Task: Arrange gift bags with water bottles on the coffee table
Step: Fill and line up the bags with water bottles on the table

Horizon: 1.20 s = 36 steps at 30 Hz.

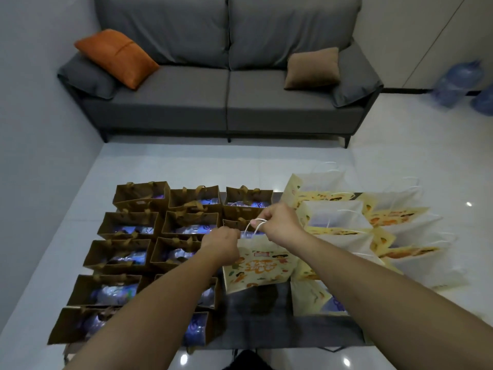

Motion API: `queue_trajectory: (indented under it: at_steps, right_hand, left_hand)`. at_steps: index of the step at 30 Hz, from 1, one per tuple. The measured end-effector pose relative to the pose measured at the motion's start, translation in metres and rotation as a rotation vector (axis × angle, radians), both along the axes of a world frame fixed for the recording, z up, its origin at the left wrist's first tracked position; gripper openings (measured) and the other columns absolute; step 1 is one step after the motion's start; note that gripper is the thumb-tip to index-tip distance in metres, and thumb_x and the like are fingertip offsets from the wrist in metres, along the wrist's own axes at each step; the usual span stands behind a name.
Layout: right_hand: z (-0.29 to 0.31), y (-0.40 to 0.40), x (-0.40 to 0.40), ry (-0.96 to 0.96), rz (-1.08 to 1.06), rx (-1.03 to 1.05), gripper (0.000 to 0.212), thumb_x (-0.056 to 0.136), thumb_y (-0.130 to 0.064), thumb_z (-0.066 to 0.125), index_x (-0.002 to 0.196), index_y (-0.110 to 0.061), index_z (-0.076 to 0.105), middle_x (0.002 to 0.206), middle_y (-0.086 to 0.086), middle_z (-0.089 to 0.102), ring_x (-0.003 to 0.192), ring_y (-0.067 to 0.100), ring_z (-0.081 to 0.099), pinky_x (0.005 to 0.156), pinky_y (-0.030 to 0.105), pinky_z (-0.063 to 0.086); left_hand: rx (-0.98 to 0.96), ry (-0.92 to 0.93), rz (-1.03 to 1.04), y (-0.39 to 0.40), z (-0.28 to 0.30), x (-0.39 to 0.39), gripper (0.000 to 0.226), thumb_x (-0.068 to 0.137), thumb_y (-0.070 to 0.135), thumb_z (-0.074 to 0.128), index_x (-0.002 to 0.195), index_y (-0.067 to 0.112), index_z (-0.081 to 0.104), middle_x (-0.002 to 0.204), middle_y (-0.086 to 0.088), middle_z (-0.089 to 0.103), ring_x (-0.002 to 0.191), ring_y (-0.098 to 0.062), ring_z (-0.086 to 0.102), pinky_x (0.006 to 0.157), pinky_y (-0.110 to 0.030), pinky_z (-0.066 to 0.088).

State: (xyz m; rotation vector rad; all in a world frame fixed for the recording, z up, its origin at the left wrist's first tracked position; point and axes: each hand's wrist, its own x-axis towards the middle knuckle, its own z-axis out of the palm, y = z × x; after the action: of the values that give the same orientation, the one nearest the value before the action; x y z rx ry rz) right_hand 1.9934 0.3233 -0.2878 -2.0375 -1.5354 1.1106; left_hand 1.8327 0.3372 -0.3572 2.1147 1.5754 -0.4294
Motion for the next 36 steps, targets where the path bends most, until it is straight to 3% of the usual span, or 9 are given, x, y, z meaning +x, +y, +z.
queue_trajectory:
  at_steps: [3,9,13,16,20,23,25,30,36]
  right_hand:
    - [-0.020,0.002,-0.003,-0.049,0.032,-0.017,0.014,0.087,-0.031,0.078,0.081,-0.018,0.079,0.077,-0.008,0.069,0.079,0.009,0.064,0.072,0.029,0.052]
    - [-0.050,0.007,-0.011,-0.123,0.052,-0.082,0.017,0.088,-0.035,0.076,0.074,-0.027,0.072,0.074,-0.010,0.066,0.077,0.008,0.061,0.074,0.032,0.051]
    - [-0.064,0.004,-0.018,-0.174,0.058,-0.106,0.023,0.085,-0.026,0.078,0.067,-0.029,0.065,0.071,-0.011,0.063,0.076,0.010,0.059,0.060,0.026,0.042]
    - [-0.061,0.004,-0.018,-0.172,0.095,-0.084,0.018,0.086,-0.030,0.077,0.073,-0.029,0.065,0.073,-0.013,0.061,0.074,0.006,0.056,0.056,0.023,0.036]
    - [-0.057,-0.001,-0.013,-0.133,0.103,-0.095,0.014,0.086,-0.031,0.078,0.096,-0.031,0.068,0.096,-0.010,0.065,0.090,0.008,0.057,0.068,0.023,0.042]
    - [-0.057,-0.011,-0.001,-0.165,0.106,-0.082,0.040,0.085,-0.025,0.079,0.124,-0.028,0.067,0.117,-0.005,0.067,0.105,0.013,0.060,0.079,0.025,0.050]
    - [-0.054,-0.019,0.009,-0.149,0.093,-0.072,0.050,0.085,-0.023,0.080,0.132,-0.026,0.063,0.122,-0.004,0.066,0.111,0.016,0.059,0.087,0.029,0.054]
    - [-0.039,-0.044,0.041,-0.159,0.080,-0.020,0.051,0.085,-0.020,0.076,0.134,-0.025,0.063,0.129,0.000,0.066,0.117,0.021,0.059,0.095,0.033,0.051]
    - [-0.017,-0.099,0.112,-0.083,0.059,0.093,0.040,0.090,-0.024,0.073,0.129,-0.021,0.066,0.127,-0.001,0.068,0.116,0.020,0.061,0.095,0.033,0.050]
  left_hand:
    - [0.059,0.025,0.004,0.000,-0.019,-0.001,0.037,0.092,0.036,0.062,0.127,0.029,0.053,0.120,-0.001,0.058,0.111,-0.023,0.055,0.089,-0.040,0.053]
    - [0.076,0.094,-0.007,0.004,-0.047,-0.006,0.051,0.092,0.025,0.062,0.140,0.022,0.045,0.136,-0.008,0.049,0.127,-0.031,0.044,0.102,-0.047,0.042]
    - [0.087,0.058,0.030,0.000,-0.059,-0.008,0.054,0.091,0.018,0.062,0.142,0.022,0.044,0.138,-0.007,0.048,0.128,-0.031,0.042,0.103,-0.045,0.042]
    - [0.091,0.011,0.057,-0.005,-0.065,-0.008,0.054,0.091,0.016,0.060,0.142,0.023,0.044,0.137,-0.007,0.049,0.127,-0.030,0.043,0.103,-0.045,0.042]
    - [0.136,-0.054,0.102,-0.011,-0.064,-0.007,0.054,0.089,0.021,0.064,0.140,0.025,0.047,0.138,-0.004,0.048,0.128,-0.028,0.042,0.106,-0.046,0.040]
    - [0.214,-0.133,0.144,-0.021,-0.058,0.000,0.054,0.088,0.028,0.065,0.140,0.026,0.049,0.143,-0.002,0.046,0.133,-0.027,0.038,0.111,-0.047,0.033]
    - [0.289,-0.182,0.175,-0.027,-0.050,0.007,0.055,0.087,0.034,0.066,0.138,0.024,0.050,0.141,-0.001,0.049,0.133,-0.026,0.038,0.111,-0.049,0.030]
    - [0.384,-0.304,0.239,-0.042,-0.022,0.035,0.062,0.086,0.034,0.069,0.143,0.023,0.048,0.142,0.001,0.050,0.136,-0.021,0.036,0.115,-0.046,0.031]
    - [0.479,-0.247,0.138,-0.086,0.017,0.111,0.050,0.087,0.029,0.064,0.137,0.025,0.055,0.142,0.002,0.050,0.136,-0.022,0.036,0.116,-0.043,0.026]
